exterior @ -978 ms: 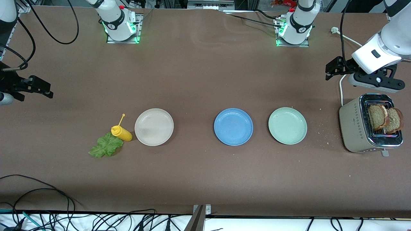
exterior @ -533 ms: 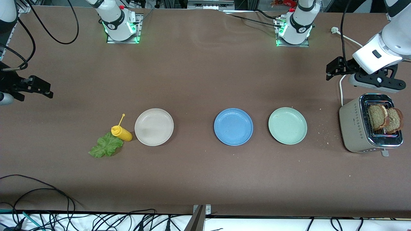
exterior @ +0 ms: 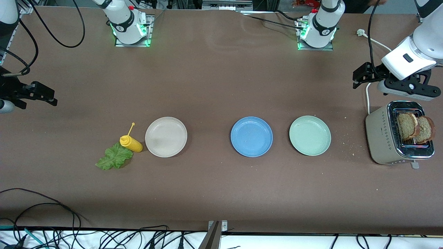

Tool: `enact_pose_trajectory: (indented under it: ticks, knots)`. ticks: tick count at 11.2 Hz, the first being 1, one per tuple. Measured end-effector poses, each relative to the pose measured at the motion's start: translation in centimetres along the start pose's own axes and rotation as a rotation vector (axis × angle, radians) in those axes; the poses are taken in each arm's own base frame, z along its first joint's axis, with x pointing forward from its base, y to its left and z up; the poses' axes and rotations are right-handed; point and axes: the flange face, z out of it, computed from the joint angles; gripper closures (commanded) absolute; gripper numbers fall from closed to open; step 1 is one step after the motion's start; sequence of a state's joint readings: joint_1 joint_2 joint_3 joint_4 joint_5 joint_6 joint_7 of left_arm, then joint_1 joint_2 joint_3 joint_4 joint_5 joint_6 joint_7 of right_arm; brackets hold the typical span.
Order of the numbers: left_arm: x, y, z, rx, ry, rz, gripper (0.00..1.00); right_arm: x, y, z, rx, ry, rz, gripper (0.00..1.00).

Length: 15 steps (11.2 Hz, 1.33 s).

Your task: Make sandwich in blue plate with both arms

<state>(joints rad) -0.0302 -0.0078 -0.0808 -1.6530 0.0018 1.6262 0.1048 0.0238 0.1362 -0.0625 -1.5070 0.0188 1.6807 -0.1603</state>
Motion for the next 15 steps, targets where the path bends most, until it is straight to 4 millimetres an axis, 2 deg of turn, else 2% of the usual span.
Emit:
enact_pose_trajectory:
  ticks: [4,10,11,13,15]
  knots:
    - [0.0,-0.7,-0.1,0.02,0.003,-0.007,0.0,0.0,0.0,0.0,0.0,0.0,0.0,0.0]
    - [-1.1,-7.0,0.1,0.018,-0.001,-0.12,0.0,0.0,0.1,0.0,0.0,0.0,0.001,0.0]
    - [-1.3,-9.3,0.5,0.016,-0.004,-0.13,0.0,0.0,0.1,0.0,0.0,0.0,0.001,0.0]
    - [-1.0,-15.1,1.8,0.017,0.017,-0.117,0.0,0.0,0.1,0.0,0.0,0.0,0.001,0.0]
    - [-0.7,-21.3,5.2,0.001,-0.006,-0.119,0.0,0.0,0.1,0.1,0.0,-0.001,0.001,0.0]
